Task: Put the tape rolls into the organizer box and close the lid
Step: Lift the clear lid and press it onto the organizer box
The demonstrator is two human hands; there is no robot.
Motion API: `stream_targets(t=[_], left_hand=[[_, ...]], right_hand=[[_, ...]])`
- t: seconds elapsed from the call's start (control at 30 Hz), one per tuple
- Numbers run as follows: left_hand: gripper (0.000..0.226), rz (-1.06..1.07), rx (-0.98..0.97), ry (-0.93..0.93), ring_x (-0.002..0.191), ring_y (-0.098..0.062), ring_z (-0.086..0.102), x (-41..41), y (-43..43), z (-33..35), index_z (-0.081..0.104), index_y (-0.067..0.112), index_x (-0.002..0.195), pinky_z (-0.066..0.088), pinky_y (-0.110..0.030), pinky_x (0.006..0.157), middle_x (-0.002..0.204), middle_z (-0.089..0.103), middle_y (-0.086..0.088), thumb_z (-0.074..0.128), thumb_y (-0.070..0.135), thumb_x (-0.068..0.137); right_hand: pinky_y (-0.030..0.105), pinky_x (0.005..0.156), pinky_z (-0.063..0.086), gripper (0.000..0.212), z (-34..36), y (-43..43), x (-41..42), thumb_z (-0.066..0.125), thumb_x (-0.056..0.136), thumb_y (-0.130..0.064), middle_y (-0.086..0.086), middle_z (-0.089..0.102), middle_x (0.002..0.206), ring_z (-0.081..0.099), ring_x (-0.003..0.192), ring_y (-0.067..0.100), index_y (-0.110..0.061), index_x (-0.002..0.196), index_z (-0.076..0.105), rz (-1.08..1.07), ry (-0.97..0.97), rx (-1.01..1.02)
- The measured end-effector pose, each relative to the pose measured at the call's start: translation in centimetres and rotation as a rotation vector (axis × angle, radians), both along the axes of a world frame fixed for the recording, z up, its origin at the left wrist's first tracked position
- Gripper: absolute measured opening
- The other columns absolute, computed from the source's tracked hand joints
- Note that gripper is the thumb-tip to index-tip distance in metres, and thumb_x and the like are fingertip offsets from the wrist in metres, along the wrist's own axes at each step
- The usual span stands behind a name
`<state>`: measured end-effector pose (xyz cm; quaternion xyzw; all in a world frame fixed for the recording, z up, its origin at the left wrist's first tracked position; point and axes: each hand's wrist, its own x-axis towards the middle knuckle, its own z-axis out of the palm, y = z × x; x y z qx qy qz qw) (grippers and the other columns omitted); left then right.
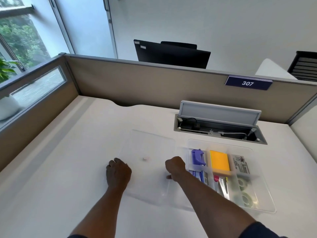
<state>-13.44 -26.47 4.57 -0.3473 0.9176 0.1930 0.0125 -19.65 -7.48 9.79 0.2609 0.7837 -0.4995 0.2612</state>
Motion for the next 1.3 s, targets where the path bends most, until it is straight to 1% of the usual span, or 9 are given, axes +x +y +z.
stream_targets(t=[0.17,0.37,0.47,0.57,0.63,0.73,1.0,1.2,1.3], left_hand=[[0.026,0.114,0.149,0.058,0.104,-0.041,0.050,0.1,-0.9,1.3,0.050,-0.002,0.108,0.040,-0.041,0.078,0.113,0.050,-0.025,0.044,0.013,0.088],[0.020,0.150,0.276,0.243,0.093,-0.042,0.055,-0.7,0.5,4.2,0.058,0.000,0.081,0.047,-0.044,0.080,0.097,0.060,-0.027,0.043,0.010,0.087],[0.031,0.113,0.402,0.417,0.076,-0.032,0.046,-1.2,2.2,6.2,0.038,0.019,0.056,0.036,-0.037,0.068,0.074,0.051,-0.016,0.045,0.007,0.084],[0.020,0.011,0.647,0.500,0.061,-0.024,0.052,-2.1,3.6,7.7,0.056,0.010,0.069,0.048,-0.038,0.061,0.068,0.056,-0.006,0.053,0.024,0.083],[0.013,-0.056,0.830,0.497,0.066,-0.021,0.060,-2.6,5.2,8.9,0.063,0.010,0.094,0.053,-0.038,0.065,0.082,0.065,-0.009,0.063,0.019,0.084],[0.014,-0.162,0.886,0.571,0.067,-0.022,0.062,-3.9,8.8,11.5,0.057,0.010,0.093,0.050,-0.035,0.061,0.085,0.070,-0.012,0.065,0.006,0.082],[0.015,-0.361,0.520,0.859,0.067,-0.016,0.060,-7.7,17.1,18.4,0.060,0.016,0.079,0.045,-0.031,0.060,0.073,0.067,0.000,0.058,0.029,0.087],[0.017,-0.684,-0.121,0.985,0.073,-0.031,0.064,-7.2,20.5,19.4,0.069,0.017,0.087,0.050,-0.035,0.066,0.082,0.072,-0.008,0.064,0.003,0.078],[0.021,-0.819,-0.305,0.988,0.078,-0.028,0.065,-6.6,21.4,18.1,0.072,0.014,0.090,0.047,-0.034,0.072,0.084,0.074,-0.006,0.065,-0.001,0.077]], right_hand=[[0.025,0.034,0.048,0.018,2.5,0.0,-2.3,0.055,0.079,0.007,0.012,0.050,0.075,0.055,0.041,0.022,-0.007,0.069,0.049,-0.039,0.113,-0.144],[0.016,0.034,0.042,0.016,5.5,3.6,-5.1,0.060,0.077,0.008,0.013,0.051,0.073,0.044,0.047,0.020,-0.004,0.068,0.054,-0.036,0.227,-0.228],[0.013,0.035,0.038,0.010,6.7,7.3,-5.8,0.061,0.082,0.002,0.007,0.045,0.063,0.037,0.049,0.015,-0.007,0.079,0.058,-0.033,0.289,-0.269],[0.015,0.038,0.040,0.011,7.3,11.4,-6.2,0.061,0.086,-0.006,0.004,0.046,0.061,0.038,0.050,0.014,-0.013,0.077,0.063,-0.036,0.369,-0.293],[0.021,0.047,0.042,0.019,7.6,14.0,-6.2,0.060,0.088,-0.008,0.002,0.050,0.064,0.035,0.054,0.014,-0.018,0.073,0.067,-0.077,0.411,-0.299],[0.026,0.052,0.037,0.018,8.5,17.3,-6.3,0.058,0.089,-0.008,0.000,0.051,0.067,0.034,0.056,0.014,-0.020,0.082,0.070,-0.146,0.460,-0.333],[0.036,0.064,0.054,0.021,11.9,24.8,-7.1,0.053,0.086,-0.023,0.013,0.062,0.074,0.059,0.066,0.026,-0.005,0.089,0.062,-0.348,0.438,-0.741],[0.045,0.091,0.050,0.069,12.2,27.7,-6.8,0.029,0.091,-0.062,0.024,0.059,0.108,0.059,0.098,0.035,-0.001,0.118,0.048,-0.421,0.423,-1.114],[0.045,0.084,0.055,0.074,11.5,28.5,-6.4,0.028,0.089,-0.066,0.023,0.060,0.115,0.059,0.104,0.037,-0.002,0.121,0.048,-0.419,0.409,-1.210]])
